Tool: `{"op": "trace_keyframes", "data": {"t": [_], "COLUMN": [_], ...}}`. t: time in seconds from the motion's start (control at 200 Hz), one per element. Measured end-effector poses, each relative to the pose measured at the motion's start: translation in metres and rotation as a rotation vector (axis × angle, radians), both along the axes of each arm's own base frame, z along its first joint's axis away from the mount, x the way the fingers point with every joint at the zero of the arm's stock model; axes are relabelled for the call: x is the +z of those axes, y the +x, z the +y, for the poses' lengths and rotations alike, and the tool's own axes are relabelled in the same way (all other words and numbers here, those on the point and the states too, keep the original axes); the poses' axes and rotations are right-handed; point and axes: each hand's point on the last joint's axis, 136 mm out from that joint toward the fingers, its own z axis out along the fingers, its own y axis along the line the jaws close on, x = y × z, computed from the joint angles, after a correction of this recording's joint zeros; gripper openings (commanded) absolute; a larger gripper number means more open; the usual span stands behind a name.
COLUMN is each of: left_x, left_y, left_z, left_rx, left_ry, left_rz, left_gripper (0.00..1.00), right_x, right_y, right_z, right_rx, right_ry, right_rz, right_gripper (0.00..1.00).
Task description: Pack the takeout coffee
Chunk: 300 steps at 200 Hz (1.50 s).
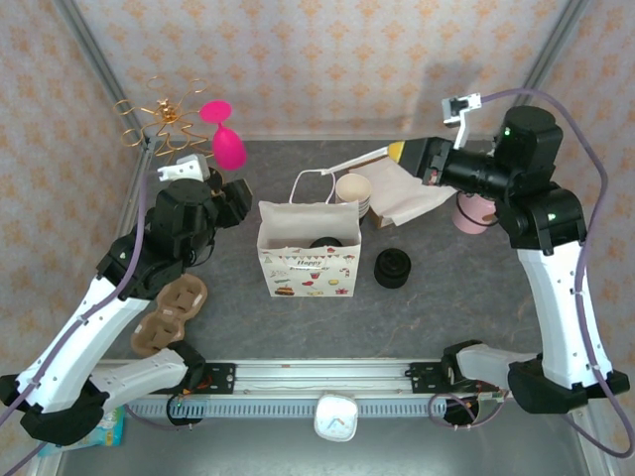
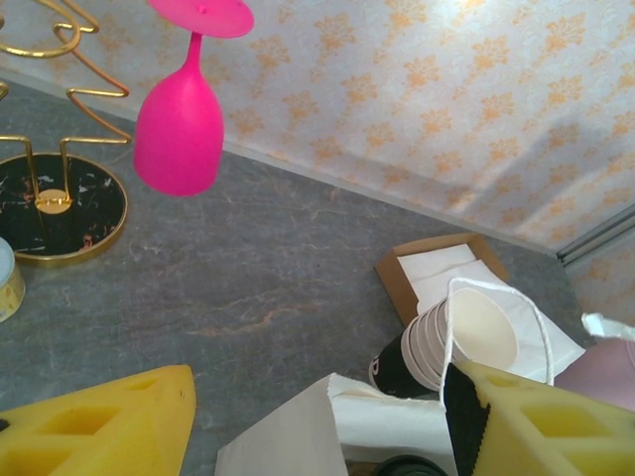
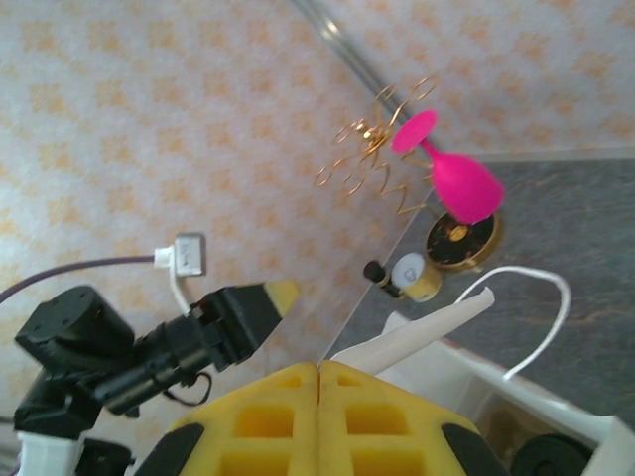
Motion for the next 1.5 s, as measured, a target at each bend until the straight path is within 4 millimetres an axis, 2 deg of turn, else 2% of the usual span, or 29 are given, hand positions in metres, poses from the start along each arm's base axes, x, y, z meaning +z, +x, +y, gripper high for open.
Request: {"op": "trace_keyframes", "data": {"t": [0.14, 0.42, 0.591, 0.716, 0.921, 1.031, 1.146, 1.276, 1.351, 1.501], "left_x": [-0.007, -0.006, -0.014, -0.019, -0.022, -0.025, -0.025, -0.025, -0.025, -0.025], "left_y": [-0.003, -0.010, -0.011, -0.010, -0.006, -0.004, -0.004, -0.004, -0.004, -0.004], "left_z": [0.003, 0.008, 0.009, 0.008, 0.005, 0.003, 0.002, 0.002, 0.002, 0.002], "left_rx": [0.016, 0.028, 0.028, 0.028, 0.024, 0.019, 0.017, 0.017, 0.017, 0.014], "left_ry": [-0.011, -0.033, -0.024, -0.018, -0.014, -0.010, -0.007, -0.007, -0.007, -0.001], "left_rz": [0.013, 0.009, 0.023, 0.032, 0.042, 0.051, 0.051, 0.051, 0.051, 0.051], "left_gripper": [0.69, 0.69, 0.69, 0.69, 0.69, 0.69, 0.69, 0.69, 0.69, 0.69], "right_x": [-0.009, -0.032, -0.051, -0.069, -0.113, -0.132, -0.138, -0.138, -0.142, -0.149], "right_y": [-0.017, -0.034, -0.041, -0.031, 0.004, 0.011, 0.015, 0.021, 0.025, 0.033], "right_z": [0.021, 0.045, 0.064, 0.085, 0.123, 0.130, 0.134, 0.147, 0.155, 0.166], "right_rx": [0.092, 0.190, 0.240, 0.258, 0.236, 0.217, 0.202, 0.198, 0.203, 0.201], "right_ry": [-0.006, -0.033, -0.069, -0.109, -0.248, -0.310, -0.346, -0.378, -0.403, -0.440], "right_rz": [0.020, 0.066, 0.102, 0.130, 0.201, 0.226, 0.231, 0.216, 0.212, 0.217], "right_gripper": [0.00, 0.00, 0.00, 0.00, 0.01, 0.04, 0.07, 0.20, 0.39, 0.50]}}
